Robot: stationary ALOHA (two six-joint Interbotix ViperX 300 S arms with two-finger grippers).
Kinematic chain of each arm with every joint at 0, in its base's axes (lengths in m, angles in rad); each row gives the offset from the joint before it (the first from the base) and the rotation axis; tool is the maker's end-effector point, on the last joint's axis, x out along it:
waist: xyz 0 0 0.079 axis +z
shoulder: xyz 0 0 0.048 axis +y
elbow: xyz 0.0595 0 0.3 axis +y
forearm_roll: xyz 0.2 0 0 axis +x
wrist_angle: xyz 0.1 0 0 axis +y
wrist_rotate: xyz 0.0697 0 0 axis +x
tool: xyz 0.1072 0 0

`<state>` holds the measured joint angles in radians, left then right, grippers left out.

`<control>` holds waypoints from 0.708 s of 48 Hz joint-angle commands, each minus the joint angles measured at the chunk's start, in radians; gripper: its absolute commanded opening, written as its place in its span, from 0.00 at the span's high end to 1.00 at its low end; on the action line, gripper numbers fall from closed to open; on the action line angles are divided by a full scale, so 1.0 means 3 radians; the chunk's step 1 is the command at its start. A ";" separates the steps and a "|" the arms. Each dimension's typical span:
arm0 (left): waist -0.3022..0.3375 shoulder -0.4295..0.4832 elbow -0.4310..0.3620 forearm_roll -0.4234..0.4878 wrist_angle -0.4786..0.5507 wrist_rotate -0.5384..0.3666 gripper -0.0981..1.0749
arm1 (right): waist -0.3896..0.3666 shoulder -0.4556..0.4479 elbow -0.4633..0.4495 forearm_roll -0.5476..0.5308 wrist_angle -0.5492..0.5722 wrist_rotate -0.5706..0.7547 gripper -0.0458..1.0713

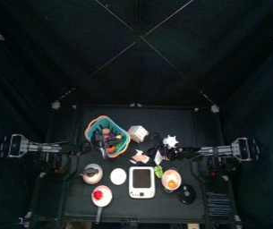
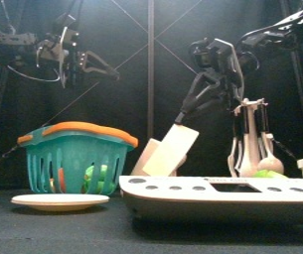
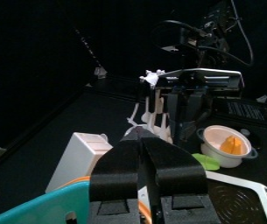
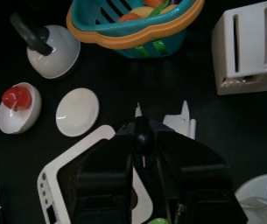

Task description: Drop cleaver onto board

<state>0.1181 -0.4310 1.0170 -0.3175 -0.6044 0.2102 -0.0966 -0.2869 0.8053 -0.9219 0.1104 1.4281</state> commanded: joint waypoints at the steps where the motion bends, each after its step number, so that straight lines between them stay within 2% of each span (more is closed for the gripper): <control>1: -0.0005 -0.0010 -0.0036 0.0005 -0.0026 0.0000 0.62 | -0.0010 -0.0041 -0.0102 -0.0005 0.0010 -0.0005 0.27; 10: -0.0005 -0.0010 -0.0031 0.0005 -0.0026 0.0000 0.62 | -0.0005 -0.0128 -0.0174 -0.0143 0.0036 -0.0015 0.26; 23: -0.0005 -0.0010 -0.0026 0.0005 -0.0026 0.0000 0.62 | 0.0015 -0.0343 -0.0123 -0.0378 0.0036 -0.0020 0.26; 34: -0.0005 -0.0010 -0.0026 0.0005 -0.0010 -0.0005 0.62 | 0.0020 -0.0373 -0.0138 -0.0476 0.0036 -0.0015 0.26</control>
<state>0.1181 -0.4310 1.0201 -0.3175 -0.6029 0.2086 -0.0920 -0.3697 0.7777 -1.0569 0.1227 1.4251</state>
